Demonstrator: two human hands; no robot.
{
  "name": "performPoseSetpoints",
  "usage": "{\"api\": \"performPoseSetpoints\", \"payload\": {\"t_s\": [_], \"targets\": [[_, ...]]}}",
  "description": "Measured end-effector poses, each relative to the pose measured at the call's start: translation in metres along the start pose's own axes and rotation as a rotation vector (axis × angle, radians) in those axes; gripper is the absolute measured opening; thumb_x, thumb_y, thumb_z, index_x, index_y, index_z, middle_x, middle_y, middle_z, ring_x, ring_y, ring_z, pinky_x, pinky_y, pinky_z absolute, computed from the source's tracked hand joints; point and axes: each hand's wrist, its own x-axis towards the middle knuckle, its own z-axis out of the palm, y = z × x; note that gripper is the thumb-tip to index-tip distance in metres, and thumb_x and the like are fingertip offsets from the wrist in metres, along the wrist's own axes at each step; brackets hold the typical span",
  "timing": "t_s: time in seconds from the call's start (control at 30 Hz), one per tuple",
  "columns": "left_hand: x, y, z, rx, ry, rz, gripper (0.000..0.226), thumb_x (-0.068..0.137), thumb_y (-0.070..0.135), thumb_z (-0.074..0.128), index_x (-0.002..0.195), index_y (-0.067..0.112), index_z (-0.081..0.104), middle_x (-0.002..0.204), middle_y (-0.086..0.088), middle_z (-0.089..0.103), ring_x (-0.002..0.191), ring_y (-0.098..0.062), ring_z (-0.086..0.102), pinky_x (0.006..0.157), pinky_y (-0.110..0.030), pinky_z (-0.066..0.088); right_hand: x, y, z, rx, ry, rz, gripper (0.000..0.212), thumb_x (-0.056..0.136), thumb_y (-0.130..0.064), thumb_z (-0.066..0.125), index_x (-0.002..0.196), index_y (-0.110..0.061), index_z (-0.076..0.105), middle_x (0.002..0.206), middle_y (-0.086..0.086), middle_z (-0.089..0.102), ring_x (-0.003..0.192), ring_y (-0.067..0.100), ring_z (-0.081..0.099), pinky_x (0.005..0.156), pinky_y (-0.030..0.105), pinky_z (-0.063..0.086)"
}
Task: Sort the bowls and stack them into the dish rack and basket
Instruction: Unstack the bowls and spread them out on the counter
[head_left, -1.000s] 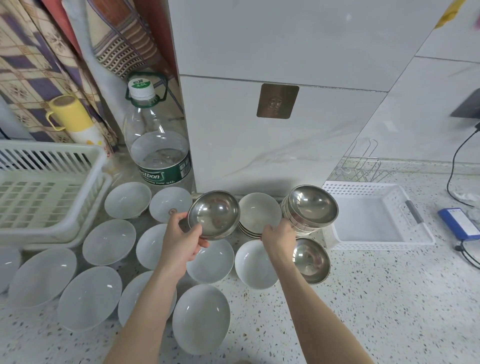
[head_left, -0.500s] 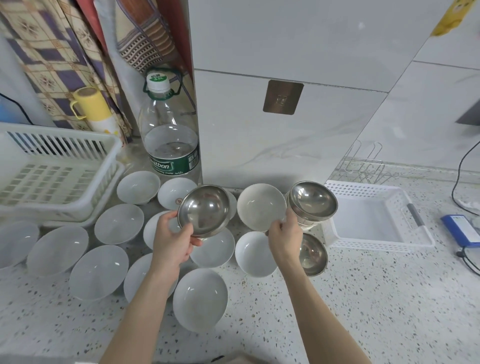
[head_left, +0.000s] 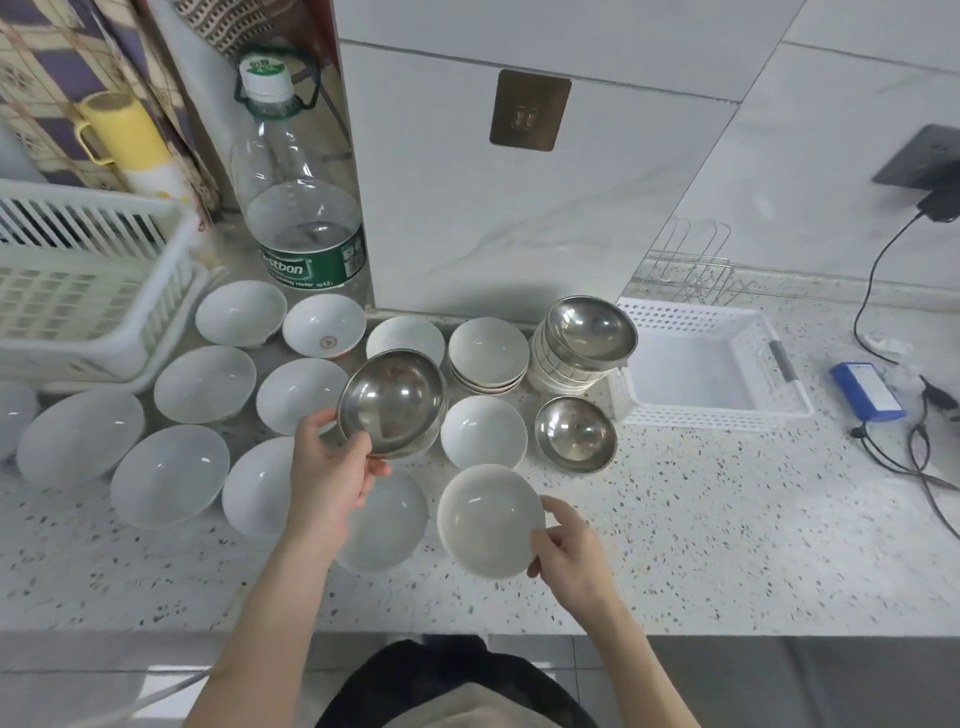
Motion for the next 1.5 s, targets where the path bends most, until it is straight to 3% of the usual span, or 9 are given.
{"api": "performPoseSetpoints", "payload": {"t_s": [0.2, 0.37, 0.53, 0.83, 1.07, 1.27, 1.5], "targets": [[-0.008, -0.008, 0.0, 0.034, -0.023, -0.002, 0.031, 0.094, 0.007, 0.055, 0.121, 0.02, 0.045, 0.071, -0.021, 0.064, 0.033, -0.006, 0.051, 0.029, -0.016, 0.025, 0.001, 0.009, 0.008, -0.091, -0.046, 0.003, 0.04, 0.091, -0.007, 0.046, 0.128, -0.018, 0.055, 0.057, 0.004, 0.066, 0.054, 0.012, 0.059, 0.049, 0.022, 0.044], [-0.011, -0.013, -0.001, 0.044, -0.032, -0.013, 0.035, 0.093, 0.006, 0.056, 0.121, 0.023, 0.045, 0.05, -0.007, 0.066, 0.035, -0.007, 0.052, 0.03, -0.016, 0.027, 0.003, 0.012, 0.011, -0.121, -0.048, 0.006, 0.039, 0.093, -0.008, 0.044, 0.129, -0.018, 0.054, 0.057, 0.003, 0.065, 0.051, 0.007, 0.057, 0.047, 0.02, 0.044], [-0.013, -0.014, 0.0, 0.062, -0.051, -0.035, 0.037, 0.092, 0.007, 0.056, 0.119, 0.03, 0.044, 0.049, -0.007, 0.066, 0.034, -0.007, 0.049, 0.031, -0.016, 0.027, 0.004, 0.013, 0.015, -0.122, -0.046, 0.007, 0.042, 0.092, -0.006, 0.044, 0.131, -0.017, 0.053, 0.055, 0.002, 0.064, 0.049, 0.002, 0.056, 0.046, 0.015, 0.041], [-0.017, -0.013, 0.002, 0.106, -0.098, -0.043, 0.038, 0.091, 0.006, 0.054, 0.098, 0.043, 0.045, 0.051, -0.009, 0.066, 0.037, -0.009, 0.049, 0.032, -0.017, 0.028, 0.005, 0.015, 0.022, -0.12, -0.032, 0.011, 0.042, 0.093, -0.008, 0.044, 0.133, -0.02, 0.051, 0.061, 0.007, 0.068, 0.055, 0.01, 0.057, 0.051, 0.021, 0.044], [-0.017, -0.021, 0.001, 0.181, -0.152, -0.046, 0.036, 0.09, 0.009, 0.055, 0.111, 0.037, 0.047, 0.055, -0.009, 0.068, 0.049, -0.015, 0.058, 0.034, -0.02, 0.032, 0.004, 0.016, 0.024, -0.115, -0.021, 0.023, 0.042, 0.096, -0.011, 0.044, 0.137, -0.02, 0.048, 0.065, 0.008, 0.069, 0.053, 0.003, 0.058, 0.048, 0.015, 0.04], [-0.02, -0.027, 0.009, 0.269, -0.214, -0.053, 0.04, 0.089, 0.01, 0.054, 0.114, 0.039, 0.043, 0.056, -0.01, 0.069, 0.038, -0.011, 0.043, 0.035, -0.02, 0.031, 0.004, 0.02, 0.024, -0.08, -0.024, 0.033, 0.039, 0.1, -0.018, 0.044, 0.139, -0.02, 0.047, 0.064, 0.006, 0.068, 0.054, -0.002, 0.061, 0.045, 0.01, 0.038], [-0.034, -0.033, 0.03, 0.322, -0.266, -0.048, 0.037, 0.089, 0.009, 0.053, 0.107, 0.041, 0.046, 0.056, -0.012, 0.069, 0.033, -0.008, 0.042, 0.034, -0.018, 0.031, 0.008, 0.03, 0.017, -0.016, -0.067, 0.02, 0.043, 0.099, -0.029, 0.049, 0.142, -0.022, 0.045, 0.063, -0.002, 0.07, 0.046, -0.001, 0.053, 0.044, 0.012, 0.038]]}}
